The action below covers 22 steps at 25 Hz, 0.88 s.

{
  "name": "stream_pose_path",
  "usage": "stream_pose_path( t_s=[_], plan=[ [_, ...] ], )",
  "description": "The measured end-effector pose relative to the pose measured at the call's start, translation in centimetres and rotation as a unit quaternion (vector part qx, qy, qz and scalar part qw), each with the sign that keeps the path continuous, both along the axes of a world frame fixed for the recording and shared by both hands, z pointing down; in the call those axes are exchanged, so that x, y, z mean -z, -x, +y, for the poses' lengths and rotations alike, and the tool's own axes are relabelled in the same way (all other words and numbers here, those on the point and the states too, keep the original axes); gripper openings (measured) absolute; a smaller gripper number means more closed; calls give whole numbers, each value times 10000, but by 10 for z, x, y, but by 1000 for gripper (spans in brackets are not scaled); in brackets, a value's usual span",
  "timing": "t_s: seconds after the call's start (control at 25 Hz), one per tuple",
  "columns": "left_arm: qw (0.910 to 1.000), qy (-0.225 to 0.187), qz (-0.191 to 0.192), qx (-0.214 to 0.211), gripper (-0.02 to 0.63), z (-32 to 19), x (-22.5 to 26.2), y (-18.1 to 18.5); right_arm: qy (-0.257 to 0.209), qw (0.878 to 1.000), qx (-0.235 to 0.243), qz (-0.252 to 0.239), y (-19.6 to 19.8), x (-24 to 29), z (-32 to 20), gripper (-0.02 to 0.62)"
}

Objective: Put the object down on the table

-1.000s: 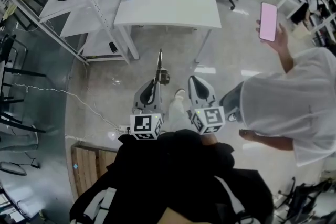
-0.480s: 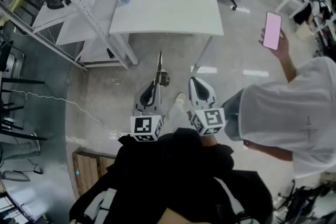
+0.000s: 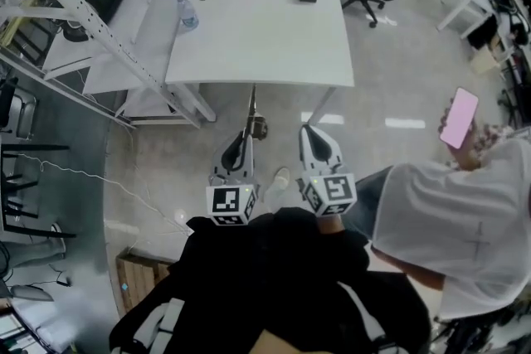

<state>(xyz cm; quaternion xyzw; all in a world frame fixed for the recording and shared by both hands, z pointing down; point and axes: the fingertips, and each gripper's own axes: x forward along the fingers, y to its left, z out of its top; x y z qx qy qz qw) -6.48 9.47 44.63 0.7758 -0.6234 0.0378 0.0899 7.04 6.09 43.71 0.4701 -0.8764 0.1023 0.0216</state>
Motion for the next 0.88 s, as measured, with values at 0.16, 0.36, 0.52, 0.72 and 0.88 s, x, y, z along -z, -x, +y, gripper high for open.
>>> stream_pose_path(
  t_s=[0.16,0.36,0.52,0.72,0.88],
  plan=[
    [10000,-20,-28,30,36,-44,11,-2,30,10000,-18,-51,-3,9,-47,0],
    [9999,71,-74,68,37,-94,11,-3,79,10000,40,30,-7,9,-95,0],
    [9999,81,-105,27,37,-124,9,-4,120,9999,-11,-40,-6,11,-124,0],
    [9998,121,-155,27,37,-151,4,-5,205,9997,-88,-15,-7,12,-154,2],
    [9997,188,-170,42,37,-163,1,-6,283,9996,-8,-13,-7,1,-165,0]
  ],
)
